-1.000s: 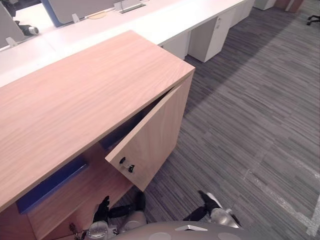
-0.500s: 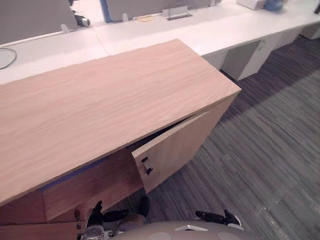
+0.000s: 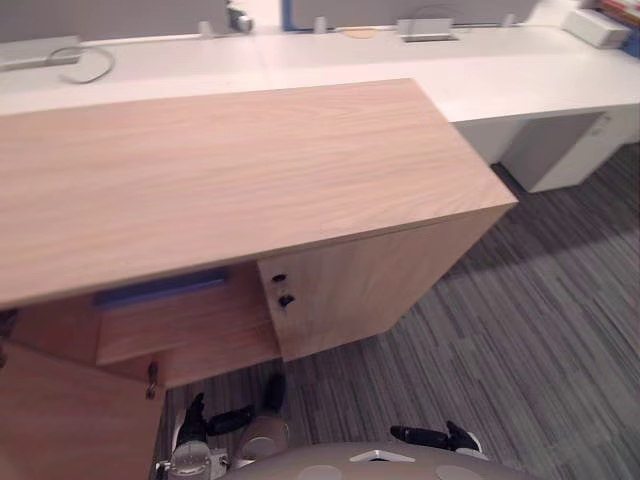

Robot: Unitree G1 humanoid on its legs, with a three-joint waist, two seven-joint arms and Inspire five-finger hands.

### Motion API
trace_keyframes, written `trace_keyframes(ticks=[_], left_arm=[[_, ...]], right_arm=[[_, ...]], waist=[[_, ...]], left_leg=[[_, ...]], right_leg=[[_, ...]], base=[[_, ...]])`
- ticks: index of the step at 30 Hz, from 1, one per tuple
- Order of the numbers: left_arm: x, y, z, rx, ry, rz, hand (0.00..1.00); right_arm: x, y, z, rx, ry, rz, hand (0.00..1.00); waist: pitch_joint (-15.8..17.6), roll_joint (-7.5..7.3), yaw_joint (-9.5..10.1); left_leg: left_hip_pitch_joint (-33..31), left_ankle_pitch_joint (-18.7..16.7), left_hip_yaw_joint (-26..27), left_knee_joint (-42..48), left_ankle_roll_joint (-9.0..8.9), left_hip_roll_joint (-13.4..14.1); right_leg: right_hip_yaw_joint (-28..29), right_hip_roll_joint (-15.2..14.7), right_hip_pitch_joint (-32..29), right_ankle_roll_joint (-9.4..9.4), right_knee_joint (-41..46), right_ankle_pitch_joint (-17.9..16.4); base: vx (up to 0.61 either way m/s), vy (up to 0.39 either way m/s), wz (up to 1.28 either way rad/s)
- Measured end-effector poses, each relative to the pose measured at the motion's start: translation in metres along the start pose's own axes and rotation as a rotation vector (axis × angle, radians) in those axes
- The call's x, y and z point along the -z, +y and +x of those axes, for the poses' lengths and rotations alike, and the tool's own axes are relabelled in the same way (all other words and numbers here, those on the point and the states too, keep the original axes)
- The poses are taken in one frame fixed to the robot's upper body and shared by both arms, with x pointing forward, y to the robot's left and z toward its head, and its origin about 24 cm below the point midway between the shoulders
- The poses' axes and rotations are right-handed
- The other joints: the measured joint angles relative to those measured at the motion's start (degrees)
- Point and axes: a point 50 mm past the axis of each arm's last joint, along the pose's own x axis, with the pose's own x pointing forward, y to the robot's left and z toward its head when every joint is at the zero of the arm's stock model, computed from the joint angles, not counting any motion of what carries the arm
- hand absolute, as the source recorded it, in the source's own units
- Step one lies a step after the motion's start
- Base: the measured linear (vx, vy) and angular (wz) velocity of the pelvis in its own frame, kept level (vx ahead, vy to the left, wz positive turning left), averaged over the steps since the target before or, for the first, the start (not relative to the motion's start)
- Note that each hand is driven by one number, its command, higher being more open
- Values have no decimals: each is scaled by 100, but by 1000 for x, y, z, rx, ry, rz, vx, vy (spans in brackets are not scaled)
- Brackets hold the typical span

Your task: Walk over to the cabinet, pick up the folder, carry it to the office cabinet, place the folder inside the office cabinet, then close the office cabinet door

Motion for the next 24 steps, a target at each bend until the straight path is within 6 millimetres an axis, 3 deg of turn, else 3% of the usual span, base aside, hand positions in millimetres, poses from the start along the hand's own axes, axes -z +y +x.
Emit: trace_keyframes(ticks=[1,3,4,7,8,9,11,12,13,16,17,20,24], left_arm=[[-3,3,1,-11,-9,-11,100],[-9,4,3,-44,-19,-88,100],[-6,-2,1,-33,-7,-98,100],[1,-10,-1,-7,28,-88,100],[1,-13,-1,2,31,-92,100],[-1,-11,-1,1,25,-89,100],[-2,-7,2,-1,33,-83,100],[-3,-8,2,1,35,-84,100],[-2,-13,1,12,38,-91,100],[12,-23,-5,41,89,-103,100],[19,-25,-8,51,113,-104,100],[28,-28,-12,71,141,-99,100],[32,-24,-12,74,147,-95,100]], right_arm=[[1,6,-1,-14,3,7,100],[-2,0,0,-2,-7,43,100],[-4,-7,1,15,-10,46,100],[0,-17,0,44,-11,77,100],[-1,-20,0,56,-11,104,100],[0,-19,0,55,-5,118,100],[7,-10,-1,36,19,139,100],[8,-10,-1,39,21,151,100],[8,-12,-1,38,23,155,100],[4,-21,0,49,6,165,100],[3,-24,0,53,4,164,100],[3,-28,1,73,6,186,100],[-2,-24,1,57,-8,159,100]], waist=[[51,-170,-41],[227,-67,98],[190,129,83],[134,401,-64],[119,464,-81],[151,387,-70],[145,233,-87],[141,236,-92],[156,269,-69],[104,493,-63],[90,522,-70],[53,633,-254],[57,588,-164]], left_leg=[[-93,-176,443,345,29,37],[-505,-460,1278,2444,-60,508],[-479,-816,1419,3277,-147,679],[-136,-1719,1982,3541,-446,1006],[-148,-1793,2209,3265,-410,874],[-152,-1746,2139,3103,-340,714],[-151,-1250,1680,2325,-165,43],[-136,-1152,1616,2169,-150,-103],[-48,-1052,1599,1912,-103,-296],[245,-519,1461,965,-97,-720],[469,-377,1459,355,-176,-862],[802,-128,1875,-270,-184,-941],[796,-159,1781,-271,-140,-1061]], right_leg=[[-86,-132,25,-33,-47,21],[-461,-323,-4,23,122,-33],[-627,-365,-2,55,169,-51],[-1105,-453,-3,218,326,35],[-1284,-509,-106,286,586,-4],[-1331,-571,-163,257,618,-53],[-1325,-438,-85,131,57,-43],[-1349,-420,-31,82,-81,59],[-1572,-501,114,186,-105,225],[-2047,-764,127,178,152,243],[-2202,-894,125,177,251,243],[-2617,-1037,294,2,502,128],[-2633,-1115,304,32,583,79]], base=[[-153,25,106],[-165,69,73],[-124,92,70],[-43,199,98],[40,221,105],[-2,198,119],[-66,118,141],[-89,71,150],[-83,81,115],[-99,63,78],[-162,18,70],[-110,-8,70],[-20,54,21]])
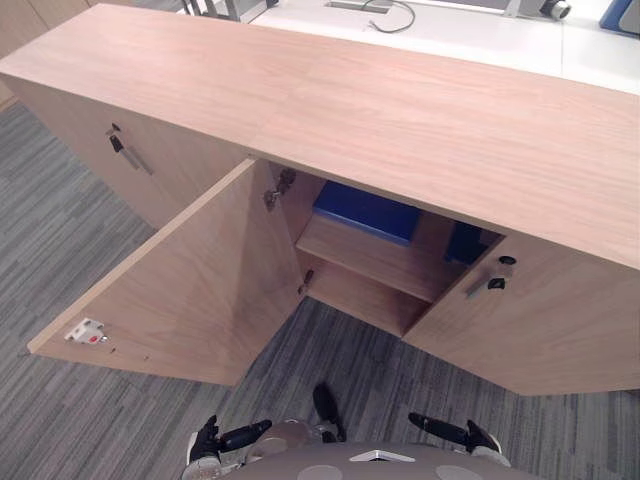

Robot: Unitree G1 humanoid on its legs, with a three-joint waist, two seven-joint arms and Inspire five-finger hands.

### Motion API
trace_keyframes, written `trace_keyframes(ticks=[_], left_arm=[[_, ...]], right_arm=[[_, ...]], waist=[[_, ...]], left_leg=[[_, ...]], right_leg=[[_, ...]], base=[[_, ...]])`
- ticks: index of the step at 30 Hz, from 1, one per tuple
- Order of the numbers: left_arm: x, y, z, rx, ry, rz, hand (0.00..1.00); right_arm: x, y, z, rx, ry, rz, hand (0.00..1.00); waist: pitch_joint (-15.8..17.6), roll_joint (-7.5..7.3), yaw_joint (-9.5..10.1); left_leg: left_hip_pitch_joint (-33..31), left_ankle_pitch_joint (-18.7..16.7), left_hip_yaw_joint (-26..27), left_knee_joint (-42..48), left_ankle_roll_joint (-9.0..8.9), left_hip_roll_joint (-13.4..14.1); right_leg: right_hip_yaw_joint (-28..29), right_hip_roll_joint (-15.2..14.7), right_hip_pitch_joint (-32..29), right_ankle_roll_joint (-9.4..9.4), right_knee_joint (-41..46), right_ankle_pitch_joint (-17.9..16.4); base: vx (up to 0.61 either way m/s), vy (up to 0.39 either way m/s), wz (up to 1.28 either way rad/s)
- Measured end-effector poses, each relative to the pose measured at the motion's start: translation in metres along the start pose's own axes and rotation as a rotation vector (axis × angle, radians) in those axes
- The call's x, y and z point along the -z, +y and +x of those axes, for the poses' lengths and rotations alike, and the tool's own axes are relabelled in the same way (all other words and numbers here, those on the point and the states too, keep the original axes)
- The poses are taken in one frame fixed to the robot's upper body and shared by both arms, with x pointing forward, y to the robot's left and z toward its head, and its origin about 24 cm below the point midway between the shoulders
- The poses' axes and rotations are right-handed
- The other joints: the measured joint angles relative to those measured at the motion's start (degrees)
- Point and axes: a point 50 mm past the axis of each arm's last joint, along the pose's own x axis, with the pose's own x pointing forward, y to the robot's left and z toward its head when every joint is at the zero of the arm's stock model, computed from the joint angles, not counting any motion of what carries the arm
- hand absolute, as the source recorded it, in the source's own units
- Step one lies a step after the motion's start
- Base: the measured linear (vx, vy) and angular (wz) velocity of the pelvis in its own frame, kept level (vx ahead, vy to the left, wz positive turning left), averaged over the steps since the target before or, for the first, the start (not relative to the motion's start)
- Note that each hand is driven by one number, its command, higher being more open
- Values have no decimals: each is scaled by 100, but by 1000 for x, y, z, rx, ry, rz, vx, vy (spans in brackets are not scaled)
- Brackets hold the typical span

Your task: Walk over to the cabinet, pick up the folder, carry it to the office cabinet, place the folder inside the office cabinet, then close the office cabinet door

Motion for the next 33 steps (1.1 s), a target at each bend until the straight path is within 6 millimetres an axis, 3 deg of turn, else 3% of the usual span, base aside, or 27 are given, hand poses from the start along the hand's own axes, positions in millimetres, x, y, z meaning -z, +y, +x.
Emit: trace_keyframes(ticks=[6,7,8,9,10,13,14,15,16,17,18,21,24,32,33], left_arm=[[-5,3,1,11,-26,64,100],[-6,3,1,17,-33,86,100],[-7,2,2,23,-36,100,100],[-10,2,2,28,-47,127,100],[-11,3,3,29,-51,138,100],[-13,5,3,25,-56,150,100],[-14,5,4,26,-57,149,100],[-14,7,4,23,-56,148,100],[-19,23,5,-14,-78,154,100],[-23,28,6,-37,-98,154,100],[-20,29,7,-48,-70,161,100],[-4,25,3,-32,-27,151,100],[-2,22,2,-30,-22,146,100],[-2,17,1,-18,-21,137,100],[-3,16,2,-17,-24,136,100]], right_arm=[[1,4,0,-15,9,-38,100],[3,4,-1,-18,12,-46,100],[3,3,-1,-18,8,-49,100],[3,4,-1,-22,-1,-61,100],[4,4,-2,-23,0,-58,100],[6,8,-3,-36,-11,-48,100],[7,8,-3,-40,-6,-49,100],[9,11,-4,-50,2,-47,100],[15,25,-6,-83,16,-37,100],[17,21,-6,-87,28,-35,100],[18,24,-5,-97,52,-46,100],[21,24,-6,-95,66,-56,100],[22,22,-6,-81,72,-53,100],[23,15,-5,-38,77,-21,100],[22,14,-5,-35,77,-17,100]], waist=[[-24,-121,66],[-36,-126,39],[-47,-104,-3],[-50,-105,-56],[-61,-123,-56],[-124,-204,-86],[-114,-177,-52],[-172,-397,-72],[-277,-684,-49],[-277,-698,23],[-291,-797,86],[-338,-681,102],[-366,-605,95],[-294,-510,87],[-251,-503,102]], left_leg=[[-5,-54,-239,1,80,-209],[-9,-29,-433,4,165,-266],[-21,3,-561,5,259,-278],[-25,24,-781,10,265,-294],[-24,47,-911,23,233,-305],[-64,35,-1416,53,196,-388],[-85,-92,-1481,81,53,-386],[-76,-244,-1424,166,-141,-409],[-652,-452,-1220,1245,504,-456],[-942,-775,-1394,1815,561,-321],[-947,-804,-1438,1906,301,-313],[-868,-676,-1594,1705,104,-117],[-838,-506,-1697,1446,-125,-4],[-403,267,-2432,633,-150,66],[-338,331,-2539,511,-216,67]], right_leg=[[173,-207,-17,59,285,-59],[863,-269,-195,-94,636,-142],[1387,-274,-360,-126,842,-252],[2462,-154,-626,-72,1147,-414],[3156,-58,-813,30,1352,-509],[4247,45,-1025,329,1554,-671],[4445,134,-1036,413,1451,-690],[4511,56,-1056,429,1268,-677],[4477,-268,-1133,498,1067,-656],[4498,-295,-1169,642,1013,-683],[4635,-238,-1184,617,641,-662],[4614,271,-1165,519,202,-553],[4578,535,-1086,430,-212,-227],[3810,823,-649,289,-395,-232],[3648,855,-519,278,-429,-225]], base=[[52,45,18],[86,22,54],[80,15,79],[58,-7,83],[54,-17,90],[45,-38,102],[21,-57,108],[102,-79,102],[141,-77,80],[135,-63,72],[27,-41,29],[-72,-111,13],[-47,-146,15],[-18,-125,46],[3,-99,51]])
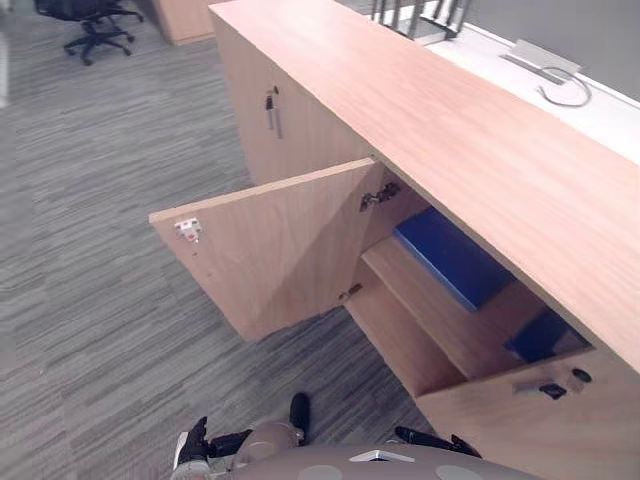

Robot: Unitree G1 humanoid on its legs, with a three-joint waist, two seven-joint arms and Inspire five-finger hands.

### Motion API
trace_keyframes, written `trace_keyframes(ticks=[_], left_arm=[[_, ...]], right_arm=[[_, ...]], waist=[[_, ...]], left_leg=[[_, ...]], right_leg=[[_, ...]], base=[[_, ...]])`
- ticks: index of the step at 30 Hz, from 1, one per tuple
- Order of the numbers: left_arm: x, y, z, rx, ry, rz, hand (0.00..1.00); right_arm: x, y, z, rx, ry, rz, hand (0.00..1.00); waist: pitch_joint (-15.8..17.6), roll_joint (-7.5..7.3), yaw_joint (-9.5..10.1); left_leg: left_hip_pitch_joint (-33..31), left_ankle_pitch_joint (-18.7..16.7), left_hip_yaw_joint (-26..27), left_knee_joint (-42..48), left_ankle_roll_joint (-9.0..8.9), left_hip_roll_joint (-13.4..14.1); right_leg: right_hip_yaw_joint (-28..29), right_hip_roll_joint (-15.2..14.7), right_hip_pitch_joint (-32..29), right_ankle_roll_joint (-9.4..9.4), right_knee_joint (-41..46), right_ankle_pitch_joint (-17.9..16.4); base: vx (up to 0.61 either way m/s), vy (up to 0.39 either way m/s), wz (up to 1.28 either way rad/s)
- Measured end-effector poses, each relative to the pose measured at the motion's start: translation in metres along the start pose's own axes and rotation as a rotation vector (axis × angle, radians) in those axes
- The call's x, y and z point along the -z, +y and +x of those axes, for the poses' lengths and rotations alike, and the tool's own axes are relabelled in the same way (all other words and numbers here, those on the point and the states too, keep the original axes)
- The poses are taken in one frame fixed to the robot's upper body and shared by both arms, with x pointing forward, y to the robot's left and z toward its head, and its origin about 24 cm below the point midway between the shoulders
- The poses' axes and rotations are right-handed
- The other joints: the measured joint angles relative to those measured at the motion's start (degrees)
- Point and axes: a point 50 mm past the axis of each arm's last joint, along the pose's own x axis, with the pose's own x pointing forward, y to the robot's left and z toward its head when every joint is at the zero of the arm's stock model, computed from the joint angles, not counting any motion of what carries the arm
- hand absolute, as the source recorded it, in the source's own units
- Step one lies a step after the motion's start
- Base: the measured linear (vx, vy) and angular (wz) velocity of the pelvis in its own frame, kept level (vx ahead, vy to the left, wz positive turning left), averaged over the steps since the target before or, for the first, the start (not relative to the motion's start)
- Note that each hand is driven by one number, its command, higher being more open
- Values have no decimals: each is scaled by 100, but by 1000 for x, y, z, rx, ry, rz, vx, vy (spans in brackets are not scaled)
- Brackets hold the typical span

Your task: Walk over to the cabinet, pick up the folder, carry it to the office cabinet, place the folder inside the office cabinet, then close the office cabinet door

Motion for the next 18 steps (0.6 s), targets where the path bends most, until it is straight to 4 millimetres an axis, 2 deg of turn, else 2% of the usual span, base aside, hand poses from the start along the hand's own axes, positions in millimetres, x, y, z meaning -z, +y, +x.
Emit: trace_keyframes(ticks=[2,3,4,5,6,7,9,10,11,12,13,14,15,16,17,18], left_arm=[[-2,0,1,-4,-4,-9,100],[-2,4,1,-25,-1,-34,100],[-2,6,1,-37,-1,-39,100],[0,4,0,-32,6,-41,100],[4,-1,-2,-22,18,-49,100],[3,-1,-2,-25,12,-49,100],[-5,0,0,-27,-6,-46,100],[-9,11,3,-66,-12,-68,100],[-5,17,2,-86,-1,-84,100],[1,19,1,-99,18,-102,100],[5,19,0,-108,27,-107,100],[4,19,0,-108,25,-102,100],[1,18,1,-101,19,-92,100],[-12,15,4,-89,-15,-89,100],[-17,13,5,-84,-30,-90,100],[-20,9,5,-69,-42,-89,100]], right_arm=[[-1,0,0,3,-1,13,100],[-2,1,0,2,-3,15,100],[-4,-1,1,6,-9,22,100],[-8,-4,1,16,-16,18,100],[-11,-7,2,26,-25,16,100],[-12,-6,2,25,-33,24,100],[-13,-4,2,20,-38,28,100],[-10,4,1,4,-30,47,100],[-11,3,1,9,-35,59,100],[-7,-1,0,22,-24,67,100],[-2,-6,-1,38,-18,90,100],[-1,-9,-1,45,-21,96,100],[-6,-12,0,55,-34,116,100],[-8,-8,1,49,-27,147,100],[-6,-7,1,48,-19,163,100],[-4,-8,1,48,-13,171,100]], waist=[[36,-32,11],[69,-55,-7],[114,-9,-12],[181,65,4],[162,136,-10],[152,181,-52],[144,98,-142],[209,-80,-164],[217,-87,-159],[176,-16,-169],[91,131,-192],[60,208,-223],[7,313,-259],[29,145,-334],[21,117,-340],[63,197,-314]], left_leg=[[-15,-124,312,13,30,90],[-68,-320,981,244,3,292],[-129,-414,1382,526,28,437],[-174,-553,1551,806,74,506],[-196,-565,1534,829,88,476],[-225,-531,1470,730,84,389],[-304,-599,1539,534,-39,305],[-584,-976,1818,1346,185,408],[-810,-1224,1963,2339,276,719],[-839,-1484,1996,3144,69,1223],[-810,-1724,1860,3328,-306,1649],[-812,-1816,1775,3232,-453,1788],[-802,-1999,1673,2898,-491,1633],[-783,-1861,1574,2675,-343,1285],[-761,-1813,1524,2569,-278,1176],[-665,-1761,1471,2378,-250,1138]], right_leg=[[-77,-16,40,-17,2,11],[-143,-59,64,-26,38,18],[-170,-90,74,-27,107,17],[-184,-127,90,-21,224,6],[-179,-131,31,-7,306,-24],[-173,-162,-64,-75,318,-87],[-314,-288,-67,-20,136,-15],[-435,-503,-194,62,161,108],[-480,-589,-262,84,284,130],[-579,-618,-254,144,312,164],[-615,-614,-253,209,369,201],[-635,-620,-286,254,411,227],[-713,-733,-371,369,496,322],[-866,-962,-405,397,621,487],[-898,-1049,-483,388,736,615],[-751,-981,-579,425,681,556]], base=[[-25,-46,21],[-21,6,5],[-10,36,-6],[-19,85,-14],[-52,93,-6],[-67,114,15],[-38,137,25],[-15,124,2],[-15,127,-14],[24,248,-17],[56,319,-2],[84,470,30],[85,410,72],[62,394,80],[19,326,68],[-30,235,28]])
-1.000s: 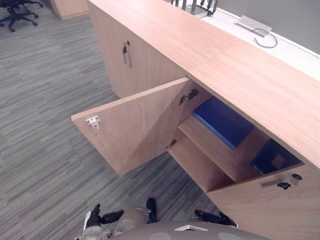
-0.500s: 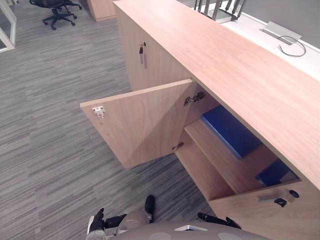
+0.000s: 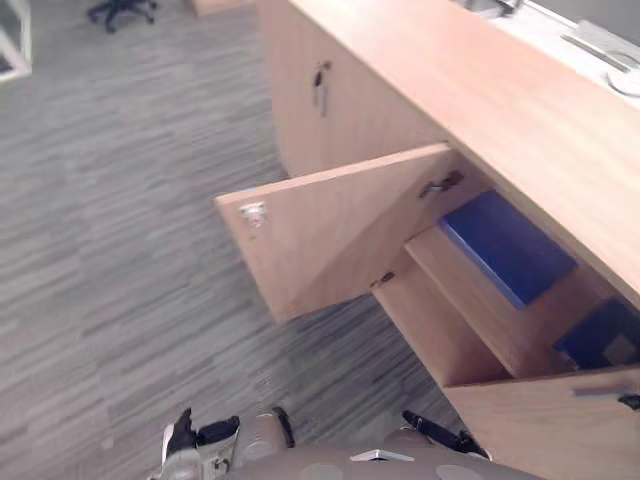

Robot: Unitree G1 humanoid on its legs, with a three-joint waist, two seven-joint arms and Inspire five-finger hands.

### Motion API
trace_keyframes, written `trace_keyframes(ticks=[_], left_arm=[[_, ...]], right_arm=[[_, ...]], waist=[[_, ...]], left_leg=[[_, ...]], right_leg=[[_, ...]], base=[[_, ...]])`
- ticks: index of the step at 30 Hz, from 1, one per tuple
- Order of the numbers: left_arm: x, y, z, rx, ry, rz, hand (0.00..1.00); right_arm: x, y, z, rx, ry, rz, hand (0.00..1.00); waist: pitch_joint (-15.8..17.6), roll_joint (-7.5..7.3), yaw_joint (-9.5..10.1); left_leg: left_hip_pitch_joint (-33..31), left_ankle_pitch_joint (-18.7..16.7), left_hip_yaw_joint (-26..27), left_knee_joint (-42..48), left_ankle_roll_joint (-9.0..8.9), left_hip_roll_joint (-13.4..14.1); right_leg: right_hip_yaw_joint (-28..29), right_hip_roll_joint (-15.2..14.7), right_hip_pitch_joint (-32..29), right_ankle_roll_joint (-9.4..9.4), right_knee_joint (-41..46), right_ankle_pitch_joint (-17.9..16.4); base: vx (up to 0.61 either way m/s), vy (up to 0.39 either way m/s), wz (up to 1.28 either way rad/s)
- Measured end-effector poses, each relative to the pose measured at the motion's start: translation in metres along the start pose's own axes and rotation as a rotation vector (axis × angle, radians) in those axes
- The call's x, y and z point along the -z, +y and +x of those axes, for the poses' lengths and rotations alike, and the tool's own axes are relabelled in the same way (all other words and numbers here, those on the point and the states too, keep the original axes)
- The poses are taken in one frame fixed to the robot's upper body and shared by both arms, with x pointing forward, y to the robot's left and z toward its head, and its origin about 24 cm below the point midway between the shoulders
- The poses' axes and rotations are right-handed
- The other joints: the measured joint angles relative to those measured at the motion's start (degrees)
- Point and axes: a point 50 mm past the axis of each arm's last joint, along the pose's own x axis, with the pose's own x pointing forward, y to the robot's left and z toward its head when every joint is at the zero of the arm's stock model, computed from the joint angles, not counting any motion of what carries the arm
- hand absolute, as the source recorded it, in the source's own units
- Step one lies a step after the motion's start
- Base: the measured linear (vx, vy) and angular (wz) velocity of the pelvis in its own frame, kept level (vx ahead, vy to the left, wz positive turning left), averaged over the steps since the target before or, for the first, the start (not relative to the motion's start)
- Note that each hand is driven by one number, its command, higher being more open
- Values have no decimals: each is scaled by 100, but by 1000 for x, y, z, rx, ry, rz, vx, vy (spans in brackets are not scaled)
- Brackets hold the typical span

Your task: Walk over to the cabinet, pick up the folder, carry it to the office cabinet, place the folder inside the office cabinet, then close the office cabinet door

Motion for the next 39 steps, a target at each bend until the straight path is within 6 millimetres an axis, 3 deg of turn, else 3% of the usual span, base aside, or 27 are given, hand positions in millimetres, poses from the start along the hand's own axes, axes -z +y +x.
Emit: trace_keyframes(ticks=[2,6,9,13,20,30,33,35,39], left_arm=[[2,-3,0,14,8,9,100],[-12,-9,1,41,-42,29,100],[-17,-21,-3,69,-73,14,100],[-24,-25,-3,85,-100,10,100],[-98,-13,-11,97,-408,112,100],[-233,68,-26,-229,-756,580,100],[-258,67,-32,-279,-811,829,100],[-277,50,-40,-282,-892,1128,100],[-290,28,-48,-274,-985,1411,100]], right_arm=[[1,3,0,-8,1,-10,100],[1,2,-1,-9,-5,-15,100],[-5,-4,1,-13,-18,-71,100],[-4,-5,1,-11,-17,-85,100],[0,0,-1,-35,-13,-129,100],[3,-1,-2,-67,-16,-107,100],[6,-4,-3,-73,-13,-93,100],[7,-5,-3,-76,-21,-85,100],[7,-6,-3,-87,-26,-73,100]], waist=[[-22,-31,2],[-123,-78,-15],[-310,113,-7],[-325,134,-26],[-386,-51,-24],[-393,12,-148],[-402,22,-160],[-402,22,-173],[-401,20,-203]], left_leg=[[288,212,-8,-471,-5,-142],[775,653,-14,-1579,215,-785],[956,904,15,-2249,79,-848],[1269,1243,85,-2863,18,-776],[1365,1278,190,-2853,28,-678],[1537,1196,428,-2845,-98,-561],[1586,1168,477,-2844,-141,-548],[1579,1163,485,-2843,-147,-546],[1557,1116,585,-2778,-217,-526]], right_leg=[[153,147,0,1,-354,-9],[218,-69,-341,-132,-282,232],[215,-31,-475,-132,-432,325],[232,136,-459,-195,-520,307],[285,308,-305,-206,-747,325],[399,455,-180,-234,-902,355],[462,465,-176,-235,-897,355],[464,463,-190,-235,-883,354],[532,450,-290,-262,-786,337]], base=[[-59,197,21],[-78,79,24],[-25,-19,-6],[21,-78,-11],[61,-38,-7],[37,-28,-10],[7,-17,-15],[0,0,0],[5,-8,-12]])
